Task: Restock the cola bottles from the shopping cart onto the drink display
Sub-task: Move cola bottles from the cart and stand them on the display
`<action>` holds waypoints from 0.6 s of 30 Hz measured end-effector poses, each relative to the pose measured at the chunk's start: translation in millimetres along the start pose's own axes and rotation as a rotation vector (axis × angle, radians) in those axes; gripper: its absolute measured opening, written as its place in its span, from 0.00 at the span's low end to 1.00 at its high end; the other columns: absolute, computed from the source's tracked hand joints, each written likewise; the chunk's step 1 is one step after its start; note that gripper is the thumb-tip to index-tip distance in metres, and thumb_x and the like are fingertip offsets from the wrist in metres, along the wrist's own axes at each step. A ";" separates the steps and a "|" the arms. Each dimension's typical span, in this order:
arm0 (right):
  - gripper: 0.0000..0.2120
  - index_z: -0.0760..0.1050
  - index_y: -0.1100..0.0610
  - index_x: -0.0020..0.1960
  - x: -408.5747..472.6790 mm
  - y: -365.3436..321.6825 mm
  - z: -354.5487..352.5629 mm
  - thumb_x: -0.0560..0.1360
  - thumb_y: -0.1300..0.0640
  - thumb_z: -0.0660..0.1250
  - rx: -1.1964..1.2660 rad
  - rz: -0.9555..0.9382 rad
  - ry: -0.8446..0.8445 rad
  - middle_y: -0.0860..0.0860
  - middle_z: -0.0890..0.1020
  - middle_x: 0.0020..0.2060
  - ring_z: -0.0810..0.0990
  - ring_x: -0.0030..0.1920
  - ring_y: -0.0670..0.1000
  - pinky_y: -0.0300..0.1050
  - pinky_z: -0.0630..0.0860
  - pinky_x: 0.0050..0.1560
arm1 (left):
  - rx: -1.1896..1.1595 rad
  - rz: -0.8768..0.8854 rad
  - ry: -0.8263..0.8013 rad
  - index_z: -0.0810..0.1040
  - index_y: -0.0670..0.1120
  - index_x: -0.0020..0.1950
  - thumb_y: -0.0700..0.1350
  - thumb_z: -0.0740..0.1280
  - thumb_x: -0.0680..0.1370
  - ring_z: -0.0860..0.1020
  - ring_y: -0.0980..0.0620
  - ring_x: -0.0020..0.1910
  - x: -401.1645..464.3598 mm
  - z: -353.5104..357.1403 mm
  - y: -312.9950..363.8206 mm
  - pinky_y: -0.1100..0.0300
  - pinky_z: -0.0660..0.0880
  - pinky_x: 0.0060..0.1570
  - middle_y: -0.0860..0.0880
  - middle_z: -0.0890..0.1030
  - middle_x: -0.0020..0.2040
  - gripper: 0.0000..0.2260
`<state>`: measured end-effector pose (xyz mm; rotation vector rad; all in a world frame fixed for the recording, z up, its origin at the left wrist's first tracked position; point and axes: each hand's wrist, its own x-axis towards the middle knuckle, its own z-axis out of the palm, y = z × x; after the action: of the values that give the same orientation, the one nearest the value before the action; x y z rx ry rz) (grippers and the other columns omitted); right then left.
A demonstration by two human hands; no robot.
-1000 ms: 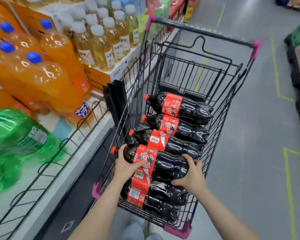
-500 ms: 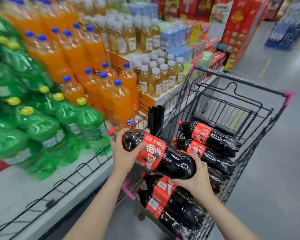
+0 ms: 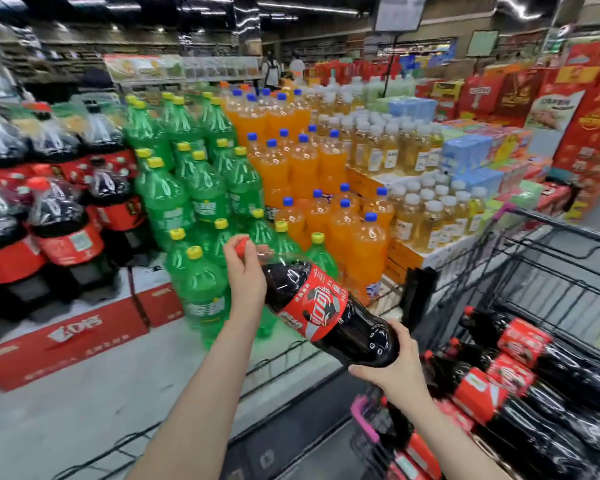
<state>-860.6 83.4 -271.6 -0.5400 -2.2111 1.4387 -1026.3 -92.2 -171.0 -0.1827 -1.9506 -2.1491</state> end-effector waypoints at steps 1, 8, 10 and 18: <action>0.42 0.68 0.38 0.57 -1.7 -4.8 16.6 0.44 0.46 0.78 0.007 -0.003 -0.002 0.43 0.73 0.52 0.71 0.58 0.51 0.46 0.70 0.56 | -0.011 0.022 -0.006 0.68 0.53 0.53 0.44 0.55 0.82 0.79 0.41 0.49 8.5 -13.5 4.1 0.50 0.74 0.57 0.44 0.80 0.46 0.05; 0.39 0.68 0.42 0.52 -10.0 -61.5 124.6 0.43 0.40 0.77 0.003 -0.046 -0.098 0.46 0.77 0.49 0.76 0.54 0.52 0.46 0.73 0.53 | 0.043 0.362 0.021 0.68 0.56 0.49 0.40 0.56 0.81 0.77 0.59 0.39 40.9 -99.1 48.7 0.64 0.72 0.47 0.50 0.77 0.40 0.09; 0.46 0.68 0.45 0.62 -4.3 -89.0 151.2 0.47 0.42 0.80 -0.049 -0.122 -0.184 0.46 0.74 0.55 0.72 0.59 0.47 0.44 0.69 0.61 | 0.077 0.443 -0.045 0.69 0.57 0.51 0.43 0.58 0.80 0.78 0.55 0.42 47.0 -117.5 63.0 0.65 0.71 0.48 0.51 0.78 0.41 0.08; 0.49 0.60 0.38 0.67 17.7 -175.2 244.8 0.54 0.51 0.83 0.128 -0.283 -0.493 0.32 0.73 0.60 0.73 0.60 0.34 0.36 0.70 0.63 | 0.264 0.538 -0.168 0.73 0.51 0.54 0.46 0.63 0.77 0.79 0.54 0.45 85.8 -182.3 62.3 0.61 0.73 0.49 0.55 0.79 0.44 0.07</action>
<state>-1026.5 -156.6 -195.3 0.1919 -2.4046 1.6697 -1081.6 -285.9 -108.8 -0.7624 -1.9592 -1.5615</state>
